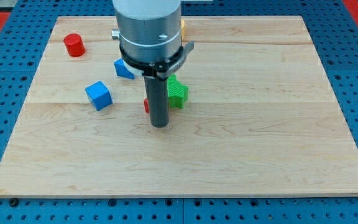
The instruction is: Push the red star closer to the blue triangle
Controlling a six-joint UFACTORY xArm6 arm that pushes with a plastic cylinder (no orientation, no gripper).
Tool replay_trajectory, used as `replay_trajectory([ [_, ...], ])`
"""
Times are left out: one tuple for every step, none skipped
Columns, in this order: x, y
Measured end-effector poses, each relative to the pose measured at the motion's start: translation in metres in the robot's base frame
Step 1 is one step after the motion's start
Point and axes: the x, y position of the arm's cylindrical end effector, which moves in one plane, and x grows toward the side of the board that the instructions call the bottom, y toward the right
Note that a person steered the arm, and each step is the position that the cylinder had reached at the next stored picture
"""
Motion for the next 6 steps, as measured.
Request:
replay_trajectory([
  [-0.015,-0.013],
  [-0.010,-0.013],
  [-0.003,0.009],
  [-0.009,0.016],
  [-0.028,-0.007],
  [-0.045,-0.038],
])
